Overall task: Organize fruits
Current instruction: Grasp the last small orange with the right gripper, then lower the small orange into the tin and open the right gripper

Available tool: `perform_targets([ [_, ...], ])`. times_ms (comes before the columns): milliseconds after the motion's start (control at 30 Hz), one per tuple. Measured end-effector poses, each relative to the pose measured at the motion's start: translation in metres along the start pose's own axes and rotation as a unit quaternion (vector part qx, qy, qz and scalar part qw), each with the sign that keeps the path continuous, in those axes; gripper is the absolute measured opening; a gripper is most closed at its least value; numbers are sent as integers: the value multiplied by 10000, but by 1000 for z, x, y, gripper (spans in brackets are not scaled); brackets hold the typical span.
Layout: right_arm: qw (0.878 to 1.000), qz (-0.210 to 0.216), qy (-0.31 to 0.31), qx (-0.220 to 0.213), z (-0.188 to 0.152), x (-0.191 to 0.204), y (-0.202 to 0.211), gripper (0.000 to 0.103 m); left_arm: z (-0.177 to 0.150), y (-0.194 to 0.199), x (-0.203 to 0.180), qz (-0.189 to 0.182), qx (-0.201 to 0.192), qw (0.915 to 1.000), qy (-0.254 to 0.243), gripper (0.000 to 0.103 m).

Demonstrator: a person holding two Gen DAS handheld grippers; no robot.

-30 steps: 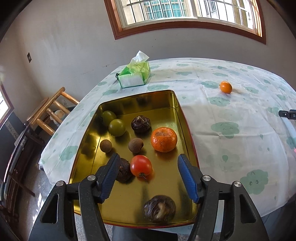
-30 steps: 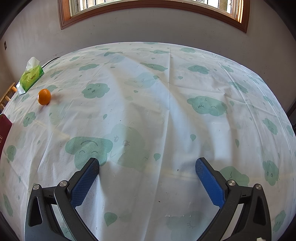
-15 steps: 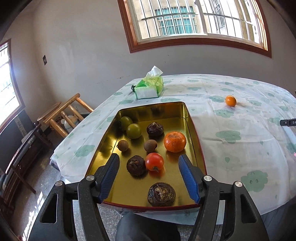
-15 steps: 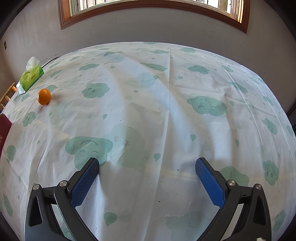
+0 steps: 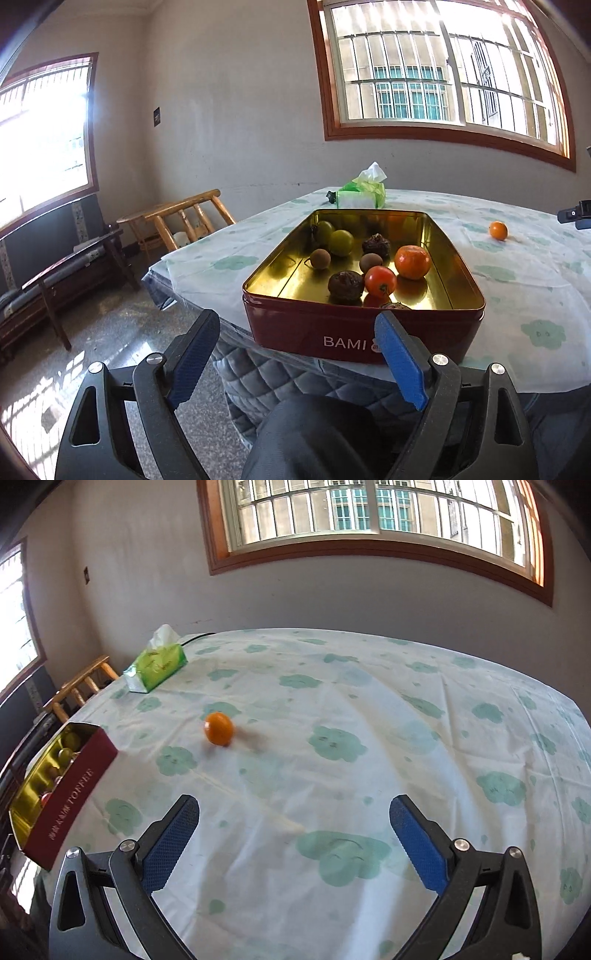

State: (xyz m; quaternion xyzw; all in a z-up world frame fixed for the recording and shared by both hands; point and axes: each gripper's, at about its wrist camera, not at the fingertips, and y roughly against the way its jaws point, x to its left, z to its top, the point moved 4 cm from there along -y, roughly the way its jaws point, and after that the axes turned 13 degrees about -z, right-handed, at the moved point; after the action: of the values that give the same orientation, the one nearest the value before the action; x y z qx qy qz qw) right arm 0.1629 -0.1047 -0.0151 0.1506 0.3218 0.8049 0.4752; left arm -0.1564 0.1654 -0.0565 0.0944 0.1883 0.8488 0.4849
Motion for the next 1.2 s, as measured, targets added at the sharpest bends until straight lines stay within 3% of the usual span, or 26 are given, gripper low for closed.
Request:
perform_targets([
  [67,9993,196,312,-31,15,30,-11,102,-2,1,1,-1,-36,10000,15,97],
  [233,9957,413,821,87,38,77,-53,87,-6,-3,-4,-39,33,9999,-98,101],
  [367,9941,395,954,330,45,87,-90,73,-7,-7,-1,-106,121,9999,8,101],
  [567,9917,310,1075,630,48,90,-124,72,-8,-14,0,-135,226,9996,47,102],
  [633,9902,352,1088,805,43,91,-133,63,-8,-15,0,-135,238,9996,43,102],
  [667,9895,381,1072,892,41,91,-136,42,-8,-14,0,-134,240,9996,46,102],
  [733,9894,432,1032,922,39,91,-133,33,-8,-14,1,-137,241,9996,59,102],
  [867,9907,940,696,700,32,100,-88,33,-8,-14,3,-127,234,9996,110,102],
  [1033,9823,1713,697,310,20,147,-6,33,-9,-12,7,-116,234,9995,165,103],
  [1200,9698,2297,795,180,10,200,40,33,-7,-5,11,-7,164,9997,192,102],
])
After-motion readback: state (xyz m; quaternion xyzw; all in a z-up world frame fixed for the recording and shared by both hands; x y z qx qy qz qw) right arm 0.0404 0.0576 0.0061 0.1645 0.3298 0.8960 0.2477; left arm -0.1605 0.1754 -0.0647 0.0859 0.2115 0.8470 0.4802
